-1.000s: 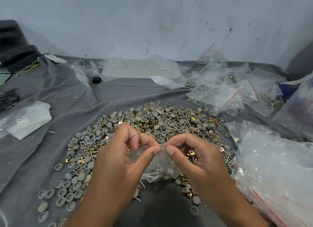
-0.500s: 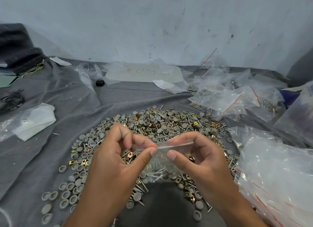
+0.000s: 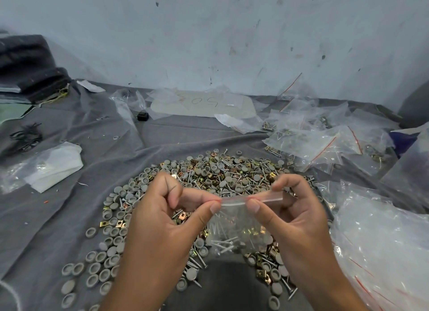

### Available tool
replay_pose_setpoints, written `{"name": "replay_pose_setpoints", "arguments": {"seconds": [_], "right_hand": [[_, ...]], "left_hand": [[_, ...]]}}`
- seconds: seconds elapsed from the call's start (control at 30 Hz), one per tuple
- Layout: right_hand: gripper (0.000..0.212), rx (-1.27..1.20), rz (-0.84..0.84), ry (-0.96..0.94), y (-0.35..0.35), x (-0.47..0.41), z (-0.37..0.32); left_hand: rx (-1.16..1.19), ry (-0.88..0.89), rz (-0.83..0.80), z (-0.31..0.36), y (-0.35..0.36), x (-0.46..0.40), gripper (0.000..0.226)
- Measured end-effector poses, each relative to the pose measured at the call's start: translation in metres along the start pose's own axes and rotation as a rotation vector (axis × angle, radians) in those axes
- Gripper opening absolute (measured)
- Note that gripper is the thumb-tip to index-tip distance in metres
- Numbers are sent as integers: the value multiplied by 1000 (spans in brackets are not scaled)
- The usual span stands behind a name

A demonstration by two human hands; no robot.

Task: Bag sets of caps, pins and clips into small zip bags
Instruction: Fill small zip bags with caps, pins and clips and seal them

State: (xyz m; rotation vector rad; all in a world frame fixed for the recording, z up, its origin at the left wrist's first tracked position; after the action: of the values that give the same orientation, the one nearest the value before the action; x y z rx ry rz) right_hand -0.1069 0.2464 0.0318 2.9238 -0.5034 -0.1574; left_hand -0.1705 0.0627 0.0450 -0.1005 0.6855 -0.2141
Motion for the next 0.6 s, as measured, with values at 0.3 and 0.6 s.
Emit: {"name": "replay_pose_setpoints", "arguments": {"seconds": [0.3, 0.6], "right_hand": [[38, 10, -94, 28, 13, 7, -1], [44, 107, -106, 43, 9, 4, 3]], "left_hand": [[133, 31, -73, 1, 9, 2, 46], [175, 15, -146, -4, 9, 3, 42]]}}
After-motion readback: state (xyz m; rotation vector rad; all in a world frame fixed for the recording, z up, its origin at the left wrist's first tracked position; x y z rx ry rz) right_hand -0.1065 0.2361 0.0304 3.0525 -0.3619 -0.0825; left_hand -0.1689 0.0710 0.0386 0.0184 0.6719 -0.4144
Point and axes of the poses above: each hand's wrist, its own x-axis away from the middle knuckle, its own y-axis out of the palm, z = x × y, the point moved 5 cm from there along -x, towards the middle knuckle, and after that the axes turned 14 degrees about y, right-handed, at the moved point
